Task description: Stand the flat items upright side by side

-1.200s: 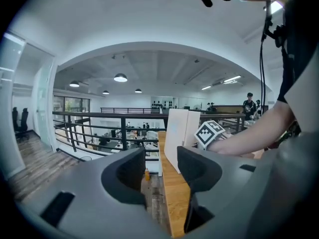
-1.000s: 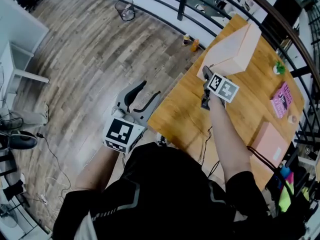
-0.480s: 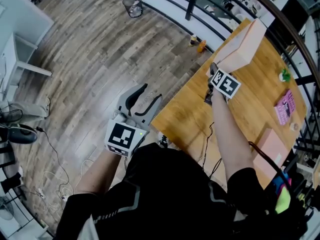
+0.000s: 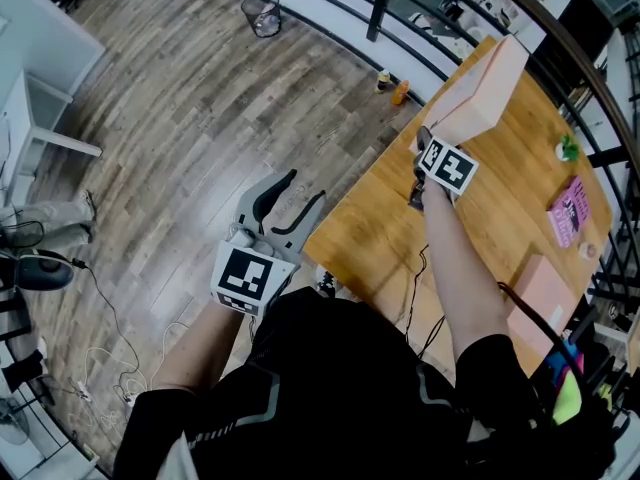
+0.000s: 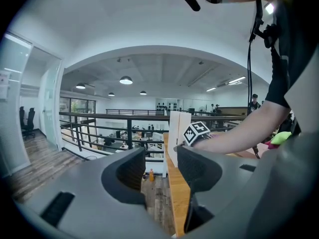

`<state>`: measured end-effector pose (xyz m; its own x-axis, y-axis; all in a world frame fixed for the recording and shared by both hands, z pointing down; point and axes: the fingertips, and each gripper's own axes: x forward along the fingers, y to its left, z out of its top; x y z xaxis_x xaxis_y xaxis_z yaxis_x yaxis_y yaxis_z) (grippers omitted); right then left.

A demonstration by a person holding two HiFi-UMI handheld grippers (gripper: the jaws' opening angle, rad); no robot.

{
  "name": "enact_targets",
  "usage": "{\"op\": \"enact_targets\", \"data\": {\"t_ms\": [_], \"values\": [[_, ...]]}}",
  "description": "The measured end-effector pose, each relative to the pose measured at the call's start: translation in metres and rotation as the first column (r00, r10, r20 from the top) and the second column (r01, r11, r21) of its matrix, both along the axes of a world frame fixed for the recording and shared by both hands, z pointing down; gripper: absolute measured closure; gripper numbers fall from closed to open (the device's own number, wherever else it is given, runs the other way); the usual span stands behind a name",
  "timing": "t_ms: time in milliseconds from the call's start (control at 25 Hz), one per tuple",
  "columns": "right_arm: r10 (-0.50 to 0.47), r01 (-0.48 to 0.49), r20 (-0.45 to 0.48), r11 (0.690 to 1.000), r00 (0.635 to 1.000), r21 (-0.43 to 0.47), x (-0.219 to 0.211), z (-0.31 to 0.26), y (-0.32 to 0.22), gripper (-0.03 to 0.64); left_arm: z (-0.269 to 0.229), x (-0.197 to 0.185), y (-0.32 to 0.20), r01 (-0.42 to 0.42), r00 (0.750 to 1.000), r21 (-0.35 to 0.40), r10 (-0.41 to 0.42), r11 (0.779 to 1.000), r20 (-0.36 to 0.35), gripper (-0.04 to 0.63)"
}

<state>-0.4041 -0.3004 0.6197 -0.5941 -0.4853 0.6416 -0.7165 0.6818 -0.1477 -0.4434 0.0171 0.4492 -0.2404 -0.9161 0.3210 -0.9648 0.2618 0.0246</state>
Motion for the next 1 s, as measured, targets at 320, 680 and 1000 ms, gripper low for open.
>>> {"op": "enact_targets", "data": {"t_ms": [320, 680, 1000], "values": [[-0.047, 0.048, -0.052, 0.999, 0.998, 0.026, -0.001, 0.001, 0.003, 0.272, 0.001, -0.002, 0.002, -0.001, 1.0, 0.003, 0.001, 1.0, -0.003, 0.377], [-0.104, 0.106, -0.047, 0.993, 0.993, 0.047, 0.003, -0.008, 0.004, 0.238, 0.002, 0.003, -0.006, -0.024, 1.0, 0.003, 0.025, 1.0, -0.011, 0.377], [-0.13, 0.127, 0.046, 0.99, 0.991, 0.058, 0.025, -0.046, 0.016, 0.224, -0.005, 0.014, -0.023, -0.078, 0.997, 0.03, 0.079, 0.997, -0.019, 0.377]]}}
